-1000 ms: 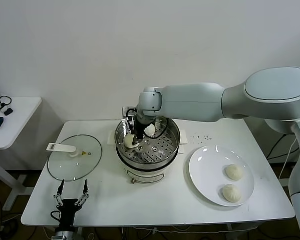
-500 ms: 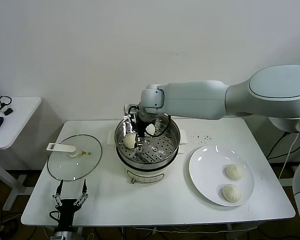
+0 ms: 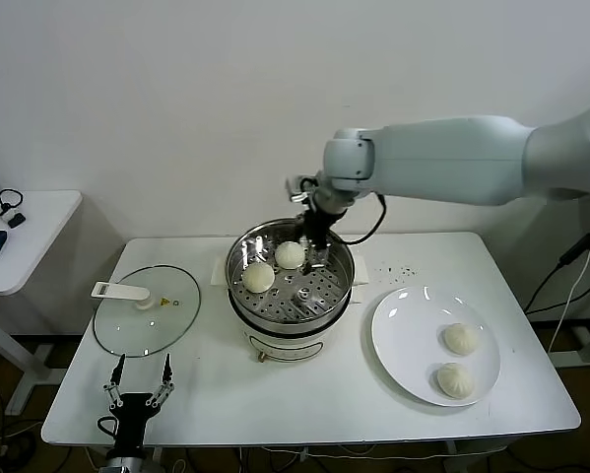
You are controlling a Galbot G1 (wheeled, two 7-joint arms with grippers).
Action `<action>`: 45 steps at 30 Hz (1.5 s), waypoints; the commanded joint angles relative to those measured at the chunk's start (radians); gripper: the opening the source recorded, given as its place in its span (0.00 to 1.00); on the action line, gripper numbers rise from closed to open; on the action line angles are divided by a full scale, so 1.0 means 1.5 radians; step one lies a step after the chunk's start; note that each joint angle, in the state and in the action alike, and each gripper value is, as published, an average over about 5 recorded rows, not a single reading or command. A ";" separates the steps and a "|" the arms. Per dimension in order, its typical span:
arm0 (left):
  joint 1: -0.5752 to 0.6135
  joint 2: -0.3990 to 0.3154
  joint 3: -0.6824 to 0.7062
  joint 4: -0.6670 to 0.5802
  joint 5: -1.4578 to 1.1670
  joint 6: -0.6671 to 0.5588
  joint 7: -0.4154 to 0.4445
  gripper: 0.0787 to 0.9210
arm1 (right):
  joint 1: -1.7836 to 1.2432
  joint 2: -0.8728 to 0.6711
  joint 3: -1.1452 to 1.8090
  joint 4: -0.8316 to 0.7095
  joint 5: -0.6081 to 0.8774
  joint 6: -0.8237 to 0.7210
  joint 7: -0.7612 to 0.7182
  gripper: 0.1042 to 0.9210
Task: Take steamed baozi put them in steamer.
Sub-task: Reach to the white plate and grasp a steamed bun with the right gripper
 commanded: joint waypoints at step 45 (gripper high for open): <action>0.000 -0.003 -0.003 0.001 0.001 0.001 0.000 0.88 | -0.056 -0.377 -0.189 0.213 -0.285 0.037 0.019 0.88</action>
